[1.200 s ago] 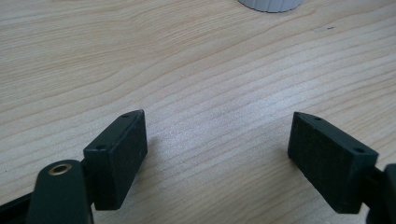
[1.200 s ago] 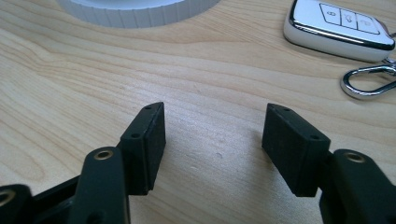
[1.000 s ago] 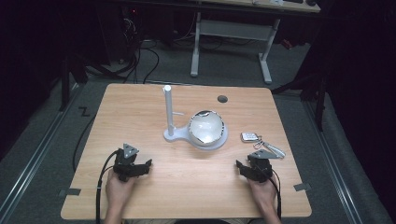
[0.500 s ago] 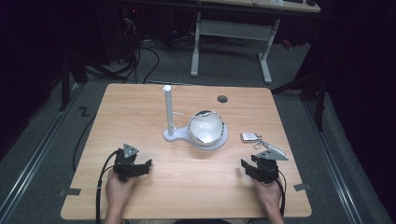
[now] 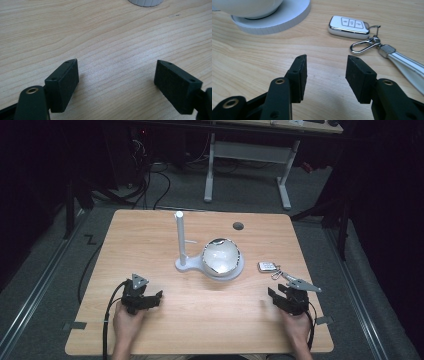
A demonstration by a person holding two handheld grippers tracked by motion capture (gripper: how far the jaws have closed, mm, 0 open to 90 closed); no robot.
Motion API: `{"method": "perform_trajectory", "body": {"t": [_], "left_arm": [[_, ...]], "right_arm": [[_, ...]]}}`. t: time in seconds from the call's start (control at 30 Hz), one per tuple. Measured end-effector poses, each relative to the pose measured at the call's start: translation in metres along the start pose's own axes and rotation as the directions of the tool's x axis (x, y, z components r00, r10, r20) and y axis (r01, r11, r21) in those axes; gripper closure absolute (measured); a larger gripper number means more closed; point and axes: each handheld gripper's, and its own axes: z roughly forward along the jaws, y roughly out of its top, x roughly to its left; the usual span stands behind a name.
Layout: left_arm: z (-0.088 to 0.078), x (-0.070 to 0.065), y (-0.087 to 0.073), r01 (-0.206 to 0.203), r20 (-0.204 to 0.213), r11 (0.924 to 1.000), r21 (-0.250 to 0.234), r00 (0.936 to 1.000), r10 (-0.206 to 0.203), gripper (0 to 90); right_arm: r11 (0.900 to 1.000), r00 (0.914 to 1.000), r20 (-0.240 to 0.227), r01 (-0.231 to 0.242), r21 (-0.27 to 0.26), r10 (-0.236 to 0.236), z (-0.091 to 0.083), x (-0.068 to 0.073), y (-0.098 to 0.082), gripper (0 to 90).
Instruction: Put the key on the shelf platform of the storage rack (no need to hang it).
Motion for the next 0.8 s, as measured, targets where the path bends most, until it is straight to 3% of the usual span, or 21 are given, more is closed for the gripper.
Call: {"method": "perform_trajectory", "body": {"t": [0.23, 0.8], "left_arm": [[0.001, 0.0, 0.0, -0.005, 0.003, 1.0, -0.001, 1.0, 0.005, 20.4], [0.001, 0.0, 0.0, -0.005, 0.001, 1.0, -0.002, 1.0, 0.005, 20.1]], "right_arm": [[1.0, 0.9997, 0.022, -0.003, 0.03, 0.002, 0.004, -0.012, 0.008, 53.5], [0.999, 0.9975, 0.066, -0.027, 0.046, 0.024, 0.016, -0.044, 0.019, 56.3]]}}
